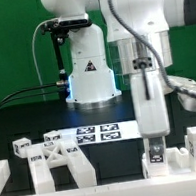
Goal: Assemble chair
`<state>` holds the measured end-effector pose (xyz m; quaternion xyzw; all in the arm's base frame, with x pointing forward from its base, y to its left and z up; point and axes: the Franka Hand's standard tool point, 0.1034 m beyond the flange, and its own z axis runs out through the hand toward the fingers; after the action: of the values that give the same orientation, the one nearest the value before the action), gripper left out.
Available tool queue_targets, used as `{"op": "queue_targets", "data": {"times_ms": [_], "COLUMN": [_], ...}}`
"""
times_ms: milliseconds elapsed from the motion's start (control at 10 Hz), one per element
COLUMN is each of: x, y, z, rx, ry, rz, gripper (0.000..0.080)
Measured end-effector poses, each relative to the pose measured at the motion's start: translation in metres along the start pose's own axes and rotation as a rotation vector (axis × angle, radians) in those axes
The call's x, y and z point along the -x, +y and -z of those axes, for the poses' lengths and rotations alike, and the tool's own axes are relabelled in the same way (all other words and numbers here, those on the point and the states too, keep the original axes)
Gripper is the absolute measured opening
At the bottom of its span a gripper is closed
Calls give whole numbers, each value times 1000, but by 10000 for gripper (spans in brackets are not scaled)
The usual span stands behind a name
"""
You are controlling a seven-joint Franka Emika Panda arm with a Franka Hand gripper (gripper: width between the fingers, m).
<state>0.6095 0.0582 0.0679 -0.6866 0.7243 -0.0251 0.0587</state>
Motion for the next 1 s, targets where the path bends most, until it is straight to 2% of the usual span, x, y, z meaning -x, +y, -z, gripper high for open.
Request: {"op": "queue_targets", "data": {"times_ms": [100,200,400,600,700,900,1000], "x": [1,0,-1,-2,-1,-2,-2], "y": [1,1,1,0,-4,-3,-3], "z": [-1,-2,-2,-2,1,0,0], "rx": [-15,-28,-25,-18,2,3,3], "ry": [14,26,28,40,75,76,76], "rz": [219,368,444,665,983,1000,992], "gripper": [594,594,646,649,649,649,539]}}
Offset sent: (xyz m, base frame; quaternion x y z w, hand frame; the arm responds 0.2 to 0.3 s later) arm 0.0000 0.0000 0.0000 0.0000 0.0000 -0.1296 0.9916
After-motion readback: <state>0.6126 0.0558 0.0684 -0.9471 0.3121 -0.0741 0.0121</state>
